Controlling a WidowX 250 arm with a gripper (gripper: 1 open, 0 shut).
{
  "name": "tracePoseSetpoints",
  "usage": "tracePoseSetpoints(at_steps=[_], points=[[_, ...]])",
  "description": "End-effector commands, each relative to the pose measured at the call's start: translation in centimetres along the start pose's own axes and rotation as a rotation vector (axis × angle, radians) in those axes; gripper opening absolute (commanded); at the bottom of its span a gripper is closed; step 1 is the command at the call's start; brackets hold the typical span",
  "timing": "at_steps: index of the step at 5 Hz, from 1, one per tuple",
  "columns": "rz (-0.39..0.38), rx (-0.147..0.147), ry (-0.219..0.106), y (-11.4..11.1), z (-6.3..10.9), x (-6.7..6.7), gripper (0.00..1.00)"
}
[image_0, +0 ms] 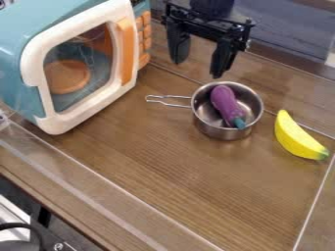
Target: Put the banana in the silver pot
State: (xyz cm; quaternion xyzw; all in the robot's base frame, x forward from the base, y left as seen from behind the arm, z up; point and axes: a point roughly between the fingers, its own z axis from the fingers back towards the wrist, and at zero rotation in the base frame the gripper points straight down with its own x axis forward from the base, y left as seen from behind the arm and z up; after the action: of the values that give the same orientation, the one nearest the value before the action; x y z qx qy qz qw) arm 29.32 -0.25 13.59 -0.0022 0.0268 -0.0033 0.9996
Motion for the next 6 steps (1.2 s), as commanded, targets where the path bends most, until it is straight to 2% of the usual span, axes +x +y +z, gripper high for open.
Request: tracePoseSetpoints(at_steps=[1, 5, 6], points=[[-0.012, -0.002, 0.009, -0.8, -0.5, 0.3, 1.0], [-0.085, -0.016, 0.003, -6.2, -1.4, 1.5, 1.0], [-0.104, -0.022, -0.013, -7.8, -1.5, 1.7, 1.0]])
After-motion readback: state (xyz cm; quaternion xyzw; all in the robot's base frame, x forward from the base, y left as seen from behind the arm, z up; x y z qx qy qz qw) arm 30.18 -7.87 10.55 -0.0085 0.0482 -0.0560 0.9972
